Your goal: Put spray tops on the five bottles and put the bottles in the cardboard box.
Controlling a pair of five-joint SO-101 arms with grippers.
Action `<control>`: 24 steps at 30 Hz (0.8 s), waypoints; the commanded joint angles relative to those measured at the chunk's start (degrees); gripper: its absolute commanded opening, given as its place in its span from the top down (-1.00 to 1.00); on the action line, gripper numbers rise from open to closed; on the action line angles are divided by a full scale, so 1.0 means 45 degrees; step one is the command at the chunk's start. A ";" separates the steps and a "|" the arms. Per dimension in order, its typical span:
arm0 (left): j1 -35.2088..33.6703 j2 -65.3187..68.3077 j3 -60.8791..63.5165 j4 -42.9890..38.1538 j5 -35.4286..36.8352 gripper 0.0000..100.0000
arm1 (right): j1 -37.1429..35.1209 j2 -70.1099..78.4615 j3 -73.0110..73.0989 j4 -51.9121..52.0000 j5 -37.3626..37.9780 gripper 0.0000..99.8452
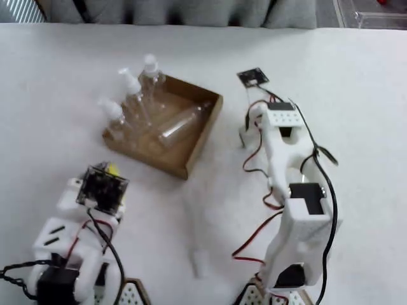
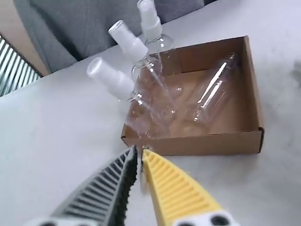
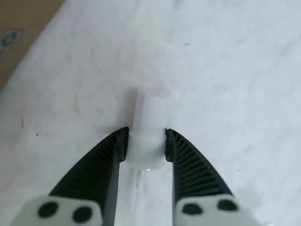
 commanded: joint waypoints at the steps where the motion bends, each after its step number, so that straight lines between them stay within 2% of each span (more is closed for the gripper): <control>1: 0.0947 0.0283 -0.0625 -0.0156 -0.0137 0.95 | 0.0303 0.0088 -0.0234 -0.0205 0.0098 0.97; 4: 0.1455 0.1026 -0.0684 -0.0801 -0.0137 0.95 | 0.0303 0.0088 -0.0234 -0.0205 0.0098 0.97; 7: 0.1729 0.2999 -0.1387 -0.1192 -0.0137 0.95 | 0.0303 0.0107 -0.0215 -0.0205 0.0098 0.97; 15: 0.2882 0.8860 -0.5158 -0.1368 -0.0176 0.94 | 0.0303 0.0107 -0.0215 -0.0205 0.0098 0.97; 24: 0.3077 1.4193 -0.7775 -0.3282 -0.0176 0.54 | 0.0303 0.0107 -0.0215 -0.0225 0.0098 0.97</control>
